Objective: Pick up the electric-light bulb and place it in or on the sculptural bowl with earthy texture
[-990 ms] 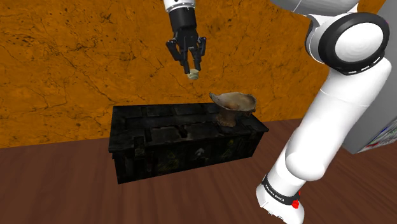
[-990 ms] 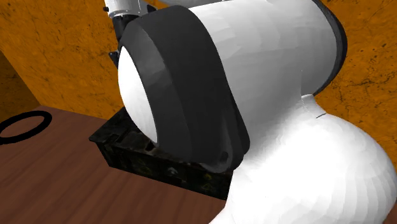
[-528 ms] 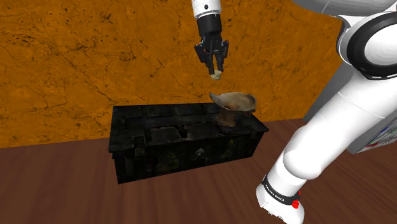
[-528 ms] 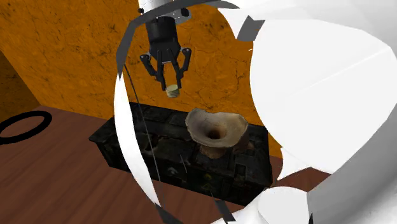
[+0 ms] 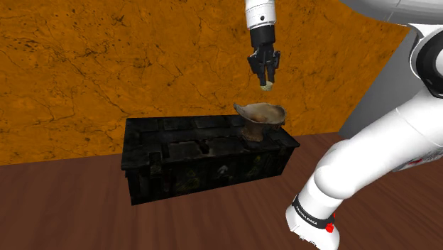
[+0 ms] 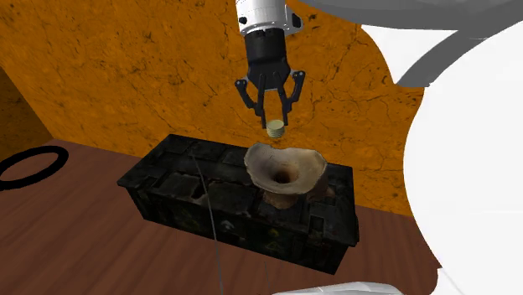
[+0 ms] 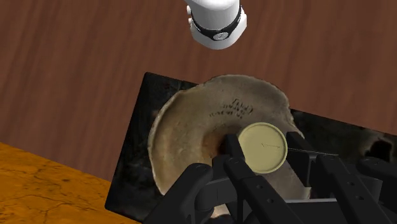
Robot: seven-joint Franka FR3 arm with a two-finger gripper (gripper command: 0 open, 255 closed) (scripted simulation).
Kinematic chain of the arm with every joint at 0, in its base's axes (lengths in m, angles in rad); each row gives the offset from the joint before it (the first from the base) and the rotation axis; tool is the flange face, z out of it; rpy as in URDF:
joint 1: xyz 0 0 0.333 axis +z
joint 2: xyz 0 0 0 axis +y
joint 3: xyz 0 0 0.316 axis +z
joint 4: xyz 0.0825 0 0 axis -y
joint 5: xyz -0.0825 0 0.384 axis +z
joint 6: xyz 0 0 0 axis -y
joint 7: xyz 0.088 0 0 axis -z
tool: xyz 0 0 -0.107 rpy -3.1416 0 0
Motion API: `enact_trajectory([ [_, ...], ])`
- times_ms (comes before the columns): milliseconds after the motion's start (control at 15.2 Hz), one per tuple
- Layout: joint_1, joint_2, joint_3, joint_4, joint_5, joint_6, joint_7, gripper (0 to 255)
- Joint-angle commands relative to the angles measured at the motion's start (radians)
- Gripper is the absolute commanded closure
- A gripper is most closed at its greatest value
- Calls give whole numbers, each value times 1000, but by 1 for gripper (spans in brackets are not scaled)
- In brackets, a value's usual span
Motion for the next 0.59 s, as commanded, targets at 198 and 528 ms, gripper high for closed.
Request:
enact_trajectory([
  [198,-17,-44,-42,-71,-39,30,-65,255],
  [528,-16,-61,-42,-155,-36,97,-61,255],
])
